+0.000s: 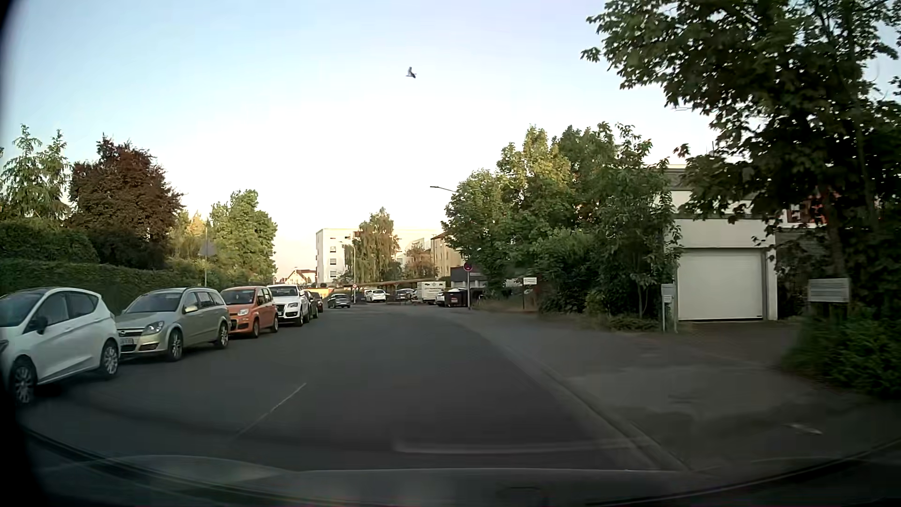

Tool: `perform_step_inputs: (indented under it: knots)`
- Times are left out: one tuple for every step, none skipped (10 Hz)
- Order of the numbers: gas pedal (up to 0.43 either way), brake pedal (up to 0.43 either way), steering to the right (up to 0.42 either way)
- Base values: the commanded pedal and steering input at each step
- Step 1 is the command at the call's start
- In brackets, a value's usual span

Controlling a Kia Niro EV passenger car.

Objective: Follow the waypoints while adhering to traffic rules and regulations

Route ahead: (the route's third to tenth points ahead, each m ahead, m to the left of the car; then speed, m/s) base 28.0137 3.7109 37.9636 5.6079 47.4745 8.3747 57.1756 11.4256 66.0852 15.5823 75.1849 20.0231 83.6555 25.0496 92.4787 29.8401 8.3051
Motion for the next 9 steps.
perform_step_inputs:
  knots:
    - [0.008, 0.03, -0.041]
    - [0.008, 0.03, -0.041]
    - [0.008, 0.03, -0.04]
    - [0.008, 0.03, -0.04]
    - [0.02, 0.03, -0.04]
    - [0.02, 0.03, -0.04]
    - [0.02, 0.03, -0.039]
    - [0.02, 0.03, -0.039]
    - [0.02, 0.03, -0.039]
